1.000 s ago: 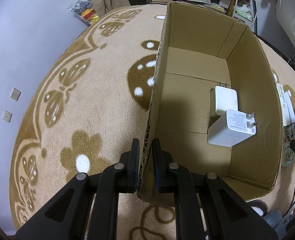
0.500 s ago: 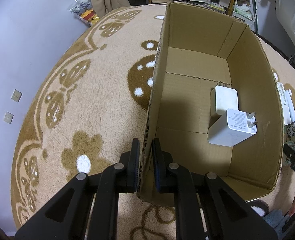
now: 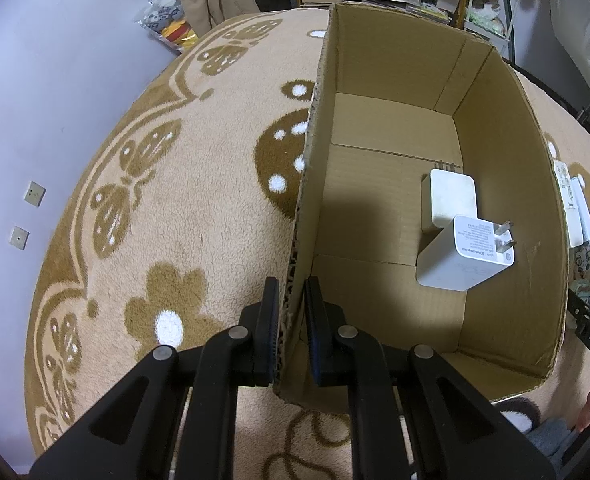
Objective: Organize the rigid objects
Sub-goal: 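Return the right tool to the items and grasp the green Cheers tin, then carry the green Cheers tin into the box with the right tool and release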
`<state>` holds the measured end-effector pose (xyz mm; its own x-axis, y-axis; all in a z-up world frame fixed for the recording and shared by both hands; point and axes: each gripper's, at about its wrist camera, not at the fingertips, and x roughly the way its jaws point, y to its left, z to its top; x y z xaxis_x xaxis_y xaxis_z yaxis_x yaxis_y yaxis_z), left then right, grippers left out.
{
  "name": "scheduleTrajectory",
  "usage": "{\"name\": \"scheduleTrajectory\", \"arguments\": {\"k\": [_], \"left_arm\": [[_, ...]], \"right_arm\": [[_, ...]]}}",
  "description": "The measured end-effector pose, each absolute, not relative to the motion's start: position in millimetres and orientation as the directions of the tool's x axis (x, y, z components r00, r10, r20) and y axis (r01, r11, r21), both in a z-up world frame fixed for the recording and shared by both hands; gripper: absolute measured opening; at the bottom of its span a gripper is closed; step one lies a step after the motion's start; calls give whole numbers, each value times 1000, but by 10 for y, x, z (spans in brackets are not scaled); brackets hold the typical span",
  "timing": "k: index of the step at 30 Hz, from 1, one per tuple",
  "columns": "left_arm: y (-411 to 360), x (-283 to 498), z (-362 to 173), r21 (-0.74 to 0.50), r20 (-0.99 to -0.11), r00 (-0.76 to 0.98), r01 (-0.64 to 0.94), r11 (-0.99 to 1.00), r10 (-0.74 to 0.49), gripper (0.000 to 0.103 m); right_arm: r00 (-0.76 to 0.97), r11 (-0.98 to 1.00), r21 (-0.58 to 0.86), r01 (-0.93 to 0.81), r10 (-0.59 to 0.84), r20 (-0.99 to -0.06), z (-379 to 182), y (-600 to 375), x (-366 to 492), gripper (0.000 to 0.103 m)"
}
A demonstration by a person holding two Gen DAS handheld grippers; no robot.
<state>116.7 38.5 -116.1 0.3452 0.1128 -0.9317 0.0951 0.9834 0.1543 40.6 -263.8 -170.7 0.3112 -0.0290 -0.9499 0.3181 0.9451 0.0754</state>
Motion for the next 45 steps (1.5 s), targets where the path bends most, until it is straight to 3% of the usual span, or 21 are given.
{"name": "scheduleTrajectory", "arguments": {"k": [15,25,45], "left_arm": [[379,1209,-1174,151,-937,330,96,984,111,11],[373,1210,-1179,148,-938,329,93,985,110,12],[373,1220,-1180,133,-940,327,86,987,98,12]], "right_arm": [[315,951,37,308,-65,-947,-1691,-2531,384,64],[418,970,39,240,-67,-906,-1311,-2272,405,64],[616,964,249,96,139,-775,-334,-1791,727,64]]}}
